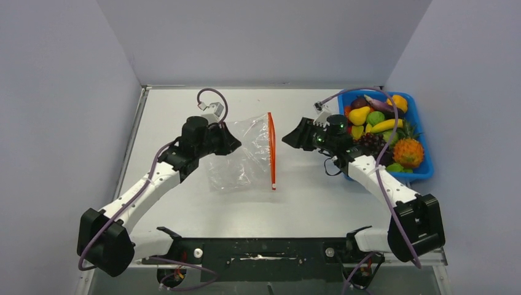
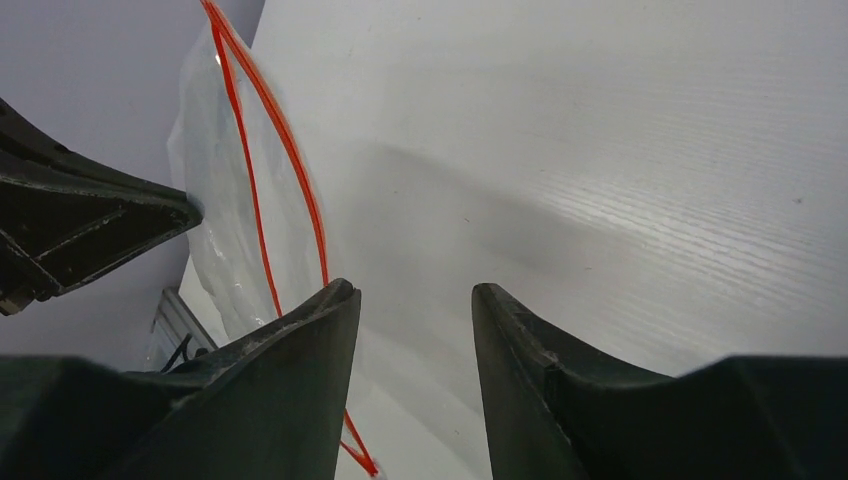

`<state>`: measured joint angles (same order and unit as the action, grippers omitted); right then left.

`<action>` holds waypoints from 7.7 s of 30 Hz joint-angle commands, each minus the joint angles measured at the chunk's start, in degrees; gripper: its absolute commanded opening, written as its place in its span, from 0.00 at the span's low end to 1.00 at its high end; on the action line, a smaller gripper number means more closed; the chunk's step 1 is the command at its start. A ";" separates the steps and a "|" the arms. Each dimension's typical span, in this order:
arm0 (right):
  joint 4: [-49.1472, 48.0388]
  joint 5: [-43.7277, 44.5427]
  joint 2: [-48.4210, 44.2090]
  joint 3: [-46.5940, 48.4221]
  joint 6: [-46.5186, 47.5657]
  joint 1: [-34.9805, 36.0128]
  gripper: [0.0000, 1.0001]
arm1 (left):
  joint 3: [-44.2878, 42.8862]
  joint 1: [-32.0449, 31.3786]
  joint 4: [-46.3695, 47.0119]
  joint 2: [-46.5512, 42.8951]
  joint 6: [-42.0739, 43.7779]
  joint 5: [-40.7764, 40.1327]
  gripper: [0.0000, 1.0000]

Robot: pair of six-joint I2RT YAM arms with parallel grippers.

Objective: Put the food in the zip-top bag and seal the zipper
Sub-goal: Pick up the zipper food storage bag at the center of the board, then open the zipper of the food storage bag at the center of the board.

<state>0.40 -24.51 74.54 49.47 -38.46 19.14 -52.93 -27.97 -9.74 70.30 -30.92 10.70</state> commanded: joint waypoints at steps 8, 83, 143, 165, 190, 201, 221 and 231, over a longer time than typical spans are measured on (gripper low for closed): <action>-9.39 -4.62 4.03 0.20 -0.96 6.81 0.46 | 0.46 0.02 7.72 -2.97 -2.93 6.73 0.00; 0.37 9.14 -9.12 0.74 -9.46 7.38 0.00 | -4.00 -4.71 15.41 1.50 -10.35 12.71 0.70; -3.89 5.11 -3.28 2.26 -8.33 8.83 0.00 | -12.83 -8.80 8.37 9.72 0.68 -6.23 0.00; 5.65 19.56 -4.49 -0.52 -2.68 6.09 0.00 | -14.40 -7.87 -9.00 -0.98 8.42 -23.31 0.00; -9.02 2.78 1.09 -1.37 -10.44 7.14 0.00 | -8.89 -8.02 2.50 7.51 7.13 -11.67 0.40; -9.37 3.27 0.95 -1.84 -10.50 7.20 0.00 | -9.41 -8.13 5.87 8.70 6.75 -7.95 0.49; 2.58 13.89 -0.77 -3.77 -3.23 3.26 0.00 | -10.81 -6.74 -4.63 3.30 9.10 -21.51 0.00; 3.26 12.16 -1.52 -1.09 -0.53 3.35 0.41 | -11.41 -6.47 -7.60 3.12 9.75 -19.41 0.00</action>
<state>3.62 -13.08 75.46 45.10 -41.85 22.55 -60.93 -35.03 -16.47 75.00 -22.13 -8.75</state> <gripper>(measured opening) 0.332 0.016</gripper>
